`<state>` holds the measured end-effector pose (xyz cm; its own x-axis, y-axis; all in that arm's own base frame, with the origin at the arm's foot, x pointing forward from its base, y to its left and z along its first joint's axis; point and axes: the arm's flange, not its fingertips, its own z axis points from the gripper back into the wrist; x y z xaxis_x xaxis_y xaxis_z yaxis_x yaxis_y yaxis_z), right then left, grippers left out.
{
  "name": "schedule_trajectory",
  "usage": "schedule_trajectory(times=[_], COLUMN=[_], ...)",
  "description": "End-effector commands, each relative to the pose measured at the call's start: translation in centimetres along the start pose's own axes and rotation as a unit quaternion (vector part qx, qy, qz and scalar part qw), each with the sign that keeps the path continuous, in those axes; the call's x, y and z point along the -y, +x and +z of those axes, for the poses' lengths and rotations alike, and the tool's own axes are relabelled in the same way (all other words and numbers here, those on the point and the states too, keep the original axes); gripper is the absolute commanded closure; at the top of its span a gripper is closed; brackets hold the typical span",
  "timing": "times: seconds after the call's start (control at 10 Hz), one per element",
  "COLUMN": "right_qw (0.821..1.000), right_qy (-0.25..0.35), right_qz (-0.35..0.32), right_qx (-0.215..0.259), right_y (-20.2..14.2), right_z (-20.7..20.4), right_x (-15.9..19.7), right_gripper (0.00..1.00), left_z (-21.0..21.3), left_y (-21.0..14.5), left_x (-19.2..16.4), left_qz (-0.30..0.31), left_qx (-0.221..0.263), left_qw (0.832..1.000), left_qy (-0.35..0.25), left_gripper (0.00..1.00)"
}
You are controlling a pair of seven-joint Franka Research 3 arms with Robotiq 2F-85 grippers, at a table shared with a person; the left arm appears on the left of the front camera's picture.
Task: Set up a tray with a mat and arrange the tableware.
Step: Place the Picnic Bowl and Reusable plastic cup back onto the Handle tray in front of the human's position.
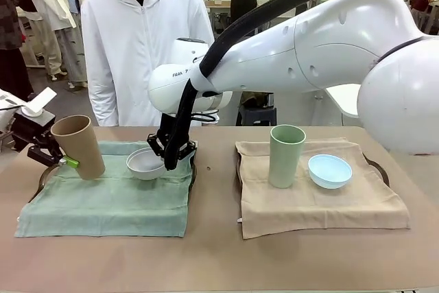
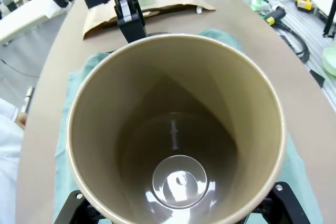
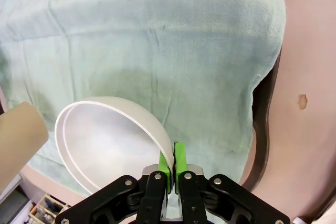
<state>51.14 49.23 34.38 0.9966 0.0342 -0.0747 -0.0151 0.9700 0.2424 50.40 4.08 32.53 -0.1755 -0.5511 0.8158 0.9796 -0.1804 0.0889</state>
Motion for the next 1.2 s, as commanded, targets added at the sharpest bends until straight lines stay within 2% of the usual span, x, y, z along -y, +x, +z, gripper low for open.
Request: schedule_trajectory(times=[0.0, 0.1, 0.2, 0.3, 0.4, 0.5, 0.7, 0.8, 1.0, 1.1], right_qw=[1.000, 1.000, 1.000, 1.000, 1.000, 0.999, 0.998, 0.996, 0.992, 0.991], right_qy=[-0.009, -0.011, -0.014, -0.020, -0.023, -0.032, -0.056, -0.079, -0.114, -0.123], right_qz=[-0.005, -0.005, -0.009, -0.011, -0.013, -0.018, -0.035, -0.041, -0.043, -0.042], right_qx=[0.010, 0.009, 0.000, -0.003, -0.004, -0.004, -0.003, 0.007, 0.027, 0.034], right_y=[0.1, 0.0, 0.2, 0.2, 0.2, 0.1, -0.6, -1.3, -3.0, -3.8], right_z=[-0.1, -0.1, -0.3, -0.3, -0.3, -0.2, 1.0, 2.0, 4.6, 6.0], right_x=[0.3, 0.3, 0.5, 0.7, 0.8, 0.8, 0.7, 0.4, -0.3, -0.6], right_gripper=[0.95, 0.95, 0.78, 0.48, 0.21, 0.00, 0.00, 0.42, 0.23, 0.13], left_z=[-0.3, -0.4, -0.4, -0.4, -0.4, -0.4, 0.4, 1.4, 3.6, 4.9], left_y=[-0.4, -0.7, -0.9, -1.1, -1.0, -1.0, -0.7, -0.7, -0.3, 0.7], left_x=[-0.9, -1.0, -1.2, -1.2, -1.3, -1.1, -0.6, -0.1, 0.6, 1.0], left_qz=[0.006, 0.018, 0.028, 0.031, 0.034, 0.037, 0.049, 0.059, 0.113, 0.132], left_qx=[-0.004, -0.006, -0.009, -0.009, -0.010, -0.012, -0.022, -0.036, -0.054, -0.079], left_qw=[1.000, 1.000, 0.999, 0.999, 0.999, 0.999, 0.998, 0.997, 0.992, 0.988], left_qy=[0.010, 0.020, 0.023, 0.023, 0.020, 0.020, 0.020, 0.023, 0.006, 0.002], left_gripper=[0.16, 0.16, 0.16, 0.00, 0.00, 0.00, 0.00, 0.00, 0.00, 0.00])
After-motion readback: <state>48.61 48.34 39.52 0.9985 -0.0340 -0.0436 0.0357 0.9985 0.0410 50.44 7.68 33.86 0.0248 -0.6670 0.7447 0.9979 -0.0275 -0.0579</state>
